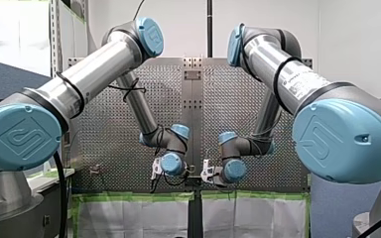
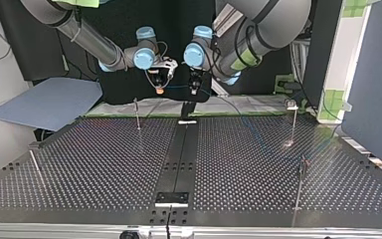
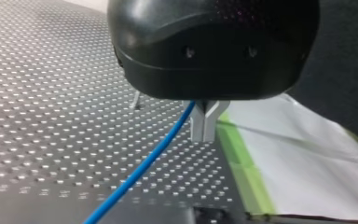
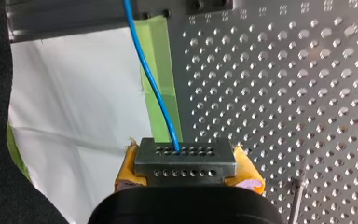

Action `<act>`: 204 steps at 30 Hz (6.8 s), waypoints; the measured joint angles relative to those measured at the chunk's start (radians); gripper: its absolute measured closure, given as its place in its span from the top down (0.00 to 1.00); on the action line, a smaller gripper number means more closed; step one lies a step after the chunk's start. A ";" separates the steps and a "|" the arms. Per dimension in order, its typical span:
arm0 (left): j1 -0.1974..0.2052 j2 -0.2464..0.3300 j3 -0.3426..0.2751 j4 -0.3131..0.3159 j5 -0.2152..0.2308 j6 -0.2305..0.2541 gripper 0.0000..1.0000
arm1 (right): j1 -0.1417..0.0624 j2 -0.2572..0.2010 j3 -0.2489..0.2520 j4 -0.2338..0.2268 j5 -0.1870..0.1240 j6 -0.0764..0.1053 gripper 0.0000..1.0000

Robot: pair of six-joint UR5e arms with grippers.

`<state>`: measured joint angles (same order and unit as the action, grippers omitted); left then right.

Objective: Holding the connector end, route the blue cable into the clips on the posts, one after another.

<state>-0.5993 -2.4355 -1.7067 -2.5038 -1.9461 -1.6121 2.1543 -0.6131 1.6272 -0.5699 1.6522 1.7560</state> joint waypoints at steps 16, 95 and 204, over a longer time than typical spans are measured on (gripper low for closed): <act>-0.045 -0.128 0.010 -0.001 -0.012 0.025 0.00 | -0.043 0.001 0.075 -0.042 0.002 -0.004 0.00; -0.289 -0.316 0.500 -0.237 -0.231 -0.172 0.00 | -0.322 -0.208 0.327 -0.250 -0.165 -0.062 0.00; -0.238 -0.420 0.779 -0.195 -0.244 -0.057 0.00 | -0.567 -0.074 0.160 -0.248 -0.546 -0.099 0.00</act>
<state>-0.8376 -2.8552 -0.9277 -2.6990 -2.1902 -1.6691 1.5873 -0.6866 1.7872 -0.8174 1.1064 1.6568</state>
